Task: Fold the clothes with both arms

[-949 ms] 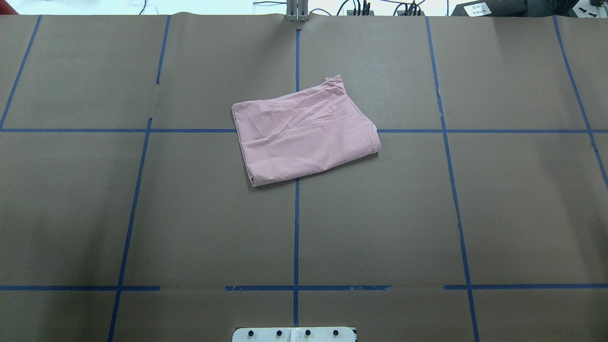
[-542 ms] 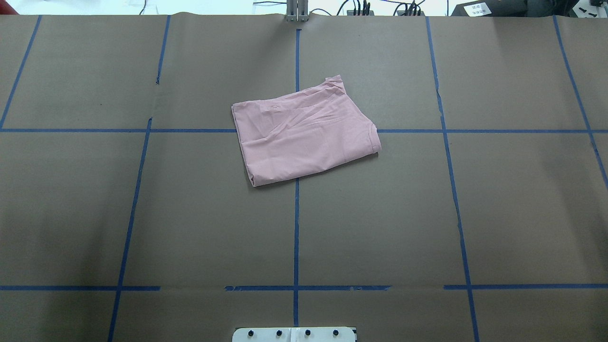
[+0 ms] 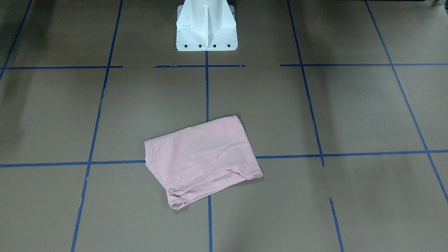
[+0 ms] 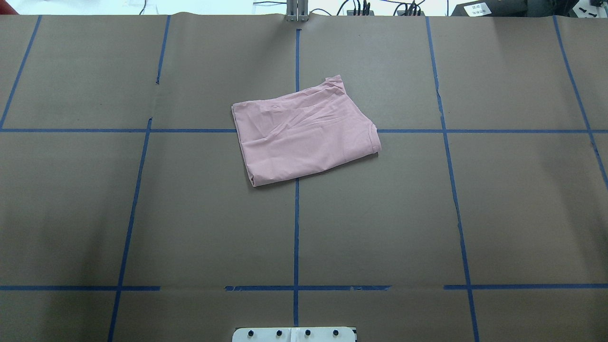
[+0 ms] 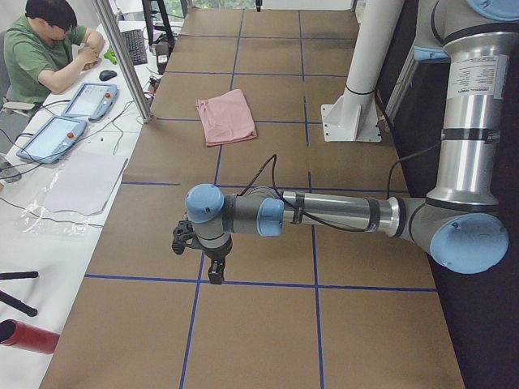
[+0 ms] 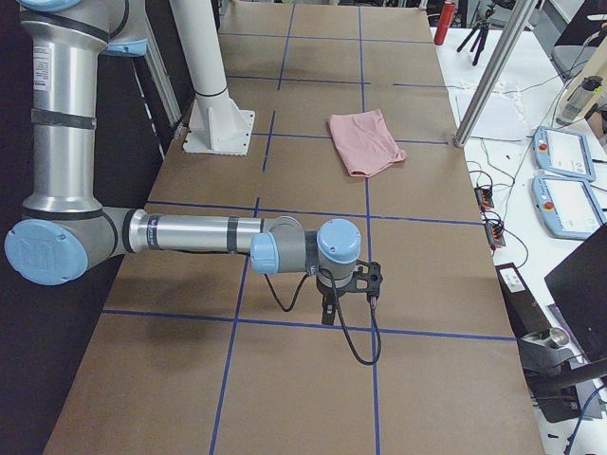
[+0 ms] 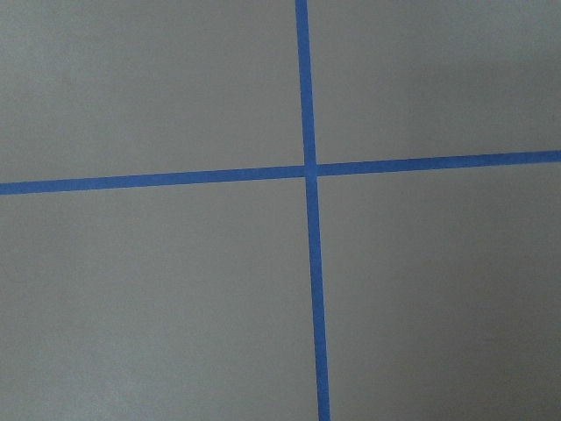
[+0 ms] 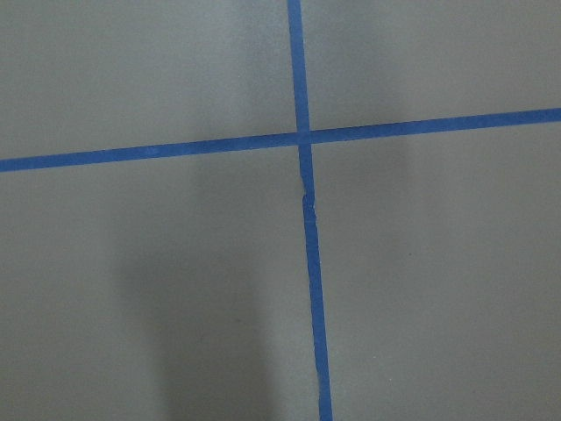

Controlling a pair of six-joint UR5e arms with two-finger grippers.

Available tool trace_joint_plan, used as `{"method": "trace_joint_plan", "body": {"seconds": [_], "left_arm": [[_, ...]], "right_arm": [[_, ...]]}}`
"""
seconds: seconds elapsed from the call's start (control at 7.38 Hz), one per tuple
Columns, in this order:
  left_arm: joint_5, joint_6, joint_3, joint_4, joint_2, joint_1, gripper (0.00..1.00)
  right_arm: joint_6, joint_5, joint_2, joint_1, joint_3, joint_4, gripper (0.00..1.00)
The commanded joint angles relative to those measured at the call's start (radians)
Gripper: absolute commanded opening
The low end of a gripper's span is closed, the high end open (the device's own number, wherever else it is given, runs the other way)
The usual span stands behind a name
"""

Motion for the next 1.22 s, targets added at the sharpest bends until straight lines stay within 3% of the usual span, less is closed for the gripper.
{"method": "trace_joint_plan", "body": {"seconds": [0.0, 1.08], "left_arm": [[-0.001, 0.001, 0.001, 0.000, 0.000, 0.000, 1.00], [-0.016, 0.002, 0.001, 0.000, 0.000, 0.000, 1.00]], "right_arm": [[-0.001, -0.001, 0.000, 0.000, 0.001, 0.000, 1.00], [-0.001, 0.002, 0.005, 0.000, 0.001, 0.000, 1.00]]}}
